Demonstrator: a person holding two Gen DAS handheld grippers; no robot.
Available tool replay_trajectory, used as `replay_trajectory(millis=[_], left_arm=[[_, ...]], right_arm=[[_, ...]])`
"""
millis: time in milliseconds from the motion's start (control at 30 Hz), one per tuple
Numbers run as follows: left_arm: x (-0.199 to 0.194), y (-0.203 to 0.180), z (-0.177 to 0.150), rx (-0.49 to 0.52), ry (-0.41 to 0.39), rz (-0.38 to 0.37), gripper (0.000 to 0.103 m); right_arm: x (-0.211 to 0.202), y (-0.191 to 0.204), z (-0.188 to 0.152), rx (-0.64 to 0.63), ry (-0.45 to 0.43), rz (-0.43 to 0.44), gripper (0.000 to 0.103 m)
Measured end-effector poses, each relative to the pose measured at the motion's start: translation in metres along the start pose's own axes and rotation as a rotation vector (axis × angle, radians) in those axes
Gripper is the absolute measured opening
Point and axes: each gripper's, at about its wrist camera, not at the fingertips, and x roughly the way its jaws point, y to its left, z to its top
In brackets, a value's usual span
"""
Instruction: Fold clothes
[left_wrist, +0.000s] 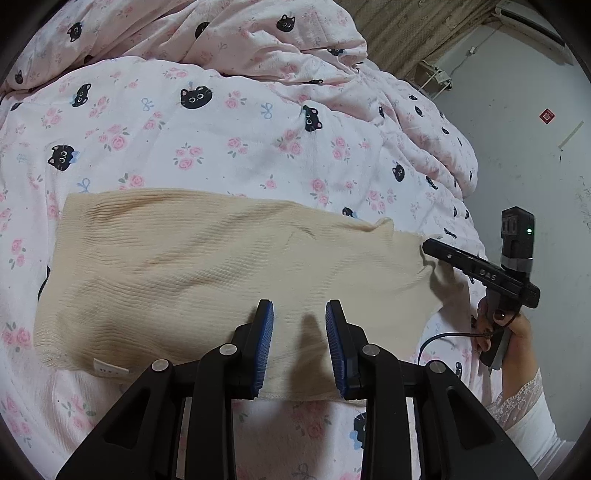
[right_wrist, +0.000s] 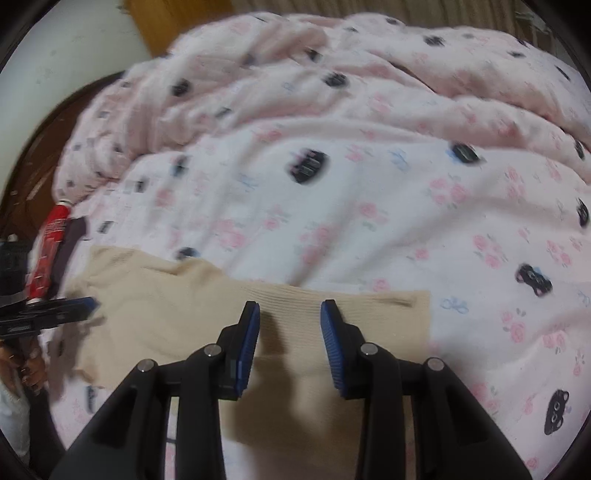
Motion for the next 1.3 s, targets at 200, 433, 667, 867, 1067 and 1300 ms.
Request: replay_trajectory(millis=[200,433,667,867,1067,1300], left_arm=[[0.002,0.003,-0.003,0.003,0.012,0.013,0.025],[-0.001,-0.016,-0.008,0.074,0.023,-0.043,0.026],[0.014,-0.032,-0.018,0.16,0.089,-0.021,0.026],[0.016,-0.033,-0.019,0.164,0.093,-0.021,0.026],[0.008,-0.035,-0.016,0.158,0.064,-0.052,0.026],[0.016,-0.054,-0.025,0.243,0.119,-0.083,0.026]], right_arm=[[-0.016,-0.019,0.002,0.095,-0.051,-0.033,0.027],[-0.028,0.002,0.003,0.042,-0.079,0.021,0.032],[0.005,0.052,-0.015,-0.155,0.049,-0.104,0.035],[0.001,0.048,-0.028,-0.196,0.078,-0.218,0.037],[-0.027,0.067,-0.014,-0.217,-0.06,-0.149,0.039],[-0.026,0.094,-0.038,-0.298,0.054,-0.058,0.04]])
